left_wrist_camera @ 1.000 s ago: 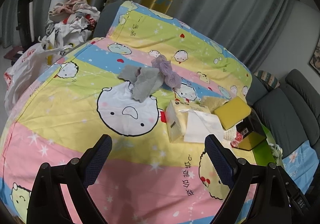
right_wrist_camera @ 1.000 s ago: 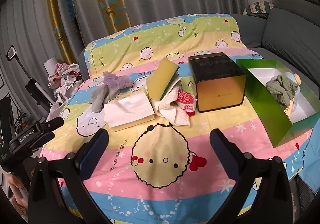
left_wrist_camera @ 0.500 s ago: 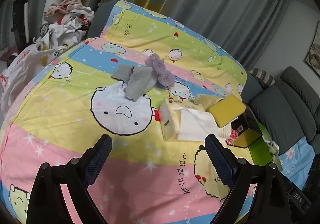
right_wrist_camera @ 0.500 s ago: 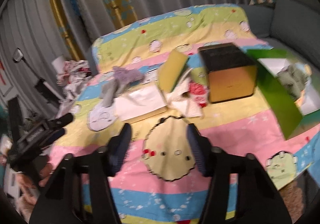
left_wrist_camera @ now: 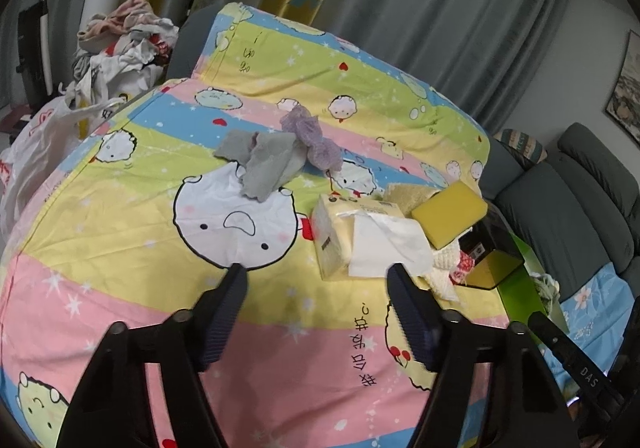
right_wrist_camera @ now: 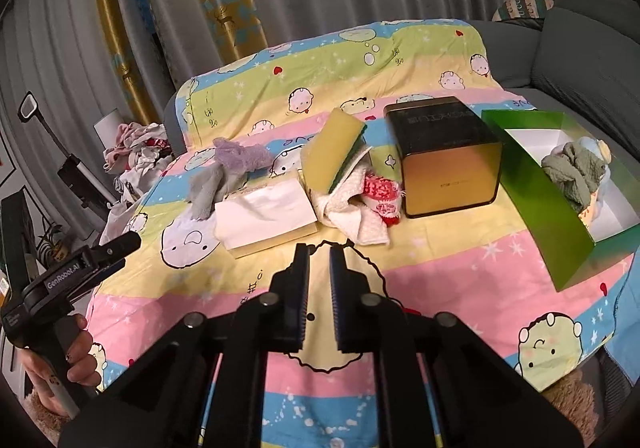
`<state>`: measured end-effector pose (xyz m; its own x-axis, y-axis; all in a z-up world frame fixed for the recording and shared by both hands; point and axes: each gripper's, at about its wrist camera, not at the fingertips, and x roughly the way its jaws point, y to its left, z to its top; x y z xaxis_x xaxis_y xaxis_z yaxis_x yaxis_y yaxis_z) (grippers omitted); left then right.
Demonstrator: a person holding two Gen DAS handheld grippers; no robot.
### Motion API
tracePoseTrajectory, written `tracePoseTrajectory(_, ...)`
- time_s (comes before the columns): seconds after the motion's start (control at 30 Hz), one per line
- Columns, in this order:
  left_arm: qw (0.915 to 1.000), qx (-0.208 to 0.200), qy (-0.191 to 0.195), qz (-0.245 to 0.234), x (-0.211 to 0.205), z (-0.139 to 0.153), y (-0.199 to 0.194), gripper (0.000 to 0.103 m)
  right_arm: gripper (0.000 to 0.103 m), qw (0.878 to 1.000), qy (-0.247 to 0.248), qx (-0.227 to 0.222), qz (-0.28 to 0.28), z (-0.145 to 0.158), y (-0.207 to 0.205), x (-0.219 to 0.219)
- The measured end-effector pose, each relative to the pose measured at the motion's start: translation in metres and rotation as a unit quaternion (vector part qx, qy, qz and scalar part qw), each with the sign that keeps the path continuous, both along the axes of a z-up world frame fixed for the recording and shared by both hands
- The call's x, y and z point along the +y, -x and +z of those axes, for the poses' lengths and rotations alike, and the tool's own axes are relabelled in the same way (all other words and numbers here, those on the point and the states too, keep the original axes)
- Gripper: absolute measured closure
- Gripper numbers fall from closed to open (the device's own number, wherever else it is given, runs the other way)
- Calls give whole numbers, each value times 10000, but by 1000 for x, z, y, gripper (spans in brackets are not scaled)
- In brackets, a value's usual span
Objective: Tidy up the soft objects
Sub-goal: 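Move the right tool toward the grey knitted cloth on the bed, then grasp the grey knitted cloth with the right gripper and lift it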
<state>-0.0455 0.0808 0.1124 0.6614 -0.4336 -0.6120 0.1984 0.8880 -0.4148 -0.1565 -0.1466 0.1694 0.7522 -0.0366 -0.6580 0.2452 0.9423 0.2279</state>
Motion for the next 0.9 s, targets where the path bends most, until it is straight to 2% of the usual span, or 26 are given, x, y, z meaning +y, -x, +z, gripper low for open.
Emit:
tracePoseTrajectory(0.03, 10000, 39, 3, 2, 1, -2, -2, 41, 93, 10000, -13, 13, 5, 0, 0, 0)
tracePoseTrajectory(0.1, 10000, 96, 2, 13, 2, -4, -3, 54, 93, 10000, -34, 36, 23, 0, -2, 0)
tracePoseTrajectory(0.13, 9999, 134, -2, 11, 1, -5, -3, 56, 92, 10000, -48, 63, 40, -1, -3, 0)
tracePoseTrajectory(0.2, 9999, 160, -21, 2, 1, -6, -4, 68, 90, 9999, -85, 98, 66, -2, -7, 0)
tracePoseTrajectory(0.3, 9998, 131, -106, 43, 1, -5, -4, 74, 90, 9998, -136, 113, 122, -2, -15, 3)
tracePoseTrajectory(0.4, 9999, 111, 5, 41, 5, -3, -4, 74, 88, 9995, -263, 99, 155, 3, -32, 8)
tracePoseTrajectory(0.47, 9999, 110, 20, 36, 7, -3, -4, 74, 80, 9994, -273, 108, 195, 7, -44, 12)
tracePoseTrajectory(0.53, 9999, 102, -70, 117, 12, -3, -4, 74, 53, 9991, -350, 74, 230, 9, -57, 17)
tracePoseTrajectory(0.57, 9997, 115, -104, 177, 15, -3, -5, 74, 45, 9987, -432, 89, 260, 10, -65, 18)
tracePoseTrajectory(0.6, 9995, 140, -121, 261, 20, -4, -6, 74, 31, 9981, -524, 135, 310, 10, -73, 19)
tracePoseTrajectory(0.67, 9984, 242, -105, 505, 32, -6, -10, 73, 19, 9954, -725, 240, 584, 9, -97, 25)
tracePoseTrajectory(0.7, 9979, 286, -86, 582, 36, -7, -12, 73, 10, 9936, -810, 283, 729, 8, -109, 29)
tracePoseTrajectory(0.73, 9971, 360, -55, 676, 41, -9, -14, 73, 6, 9920, -889, 324, 830, 6, -121, 32)
tracePoseTrajectory(0.83, 9943, 578, -48, 889, 54, -17, -20, 73, 5, 9889, -966, 689, 898, -5, -167, 43)
tracePoseTrajectory(0.9, 9924, 684, -162, 1008, 60, -20, -24, 67, 5, 9868, -934, 915, 958, -13, -197, 52)
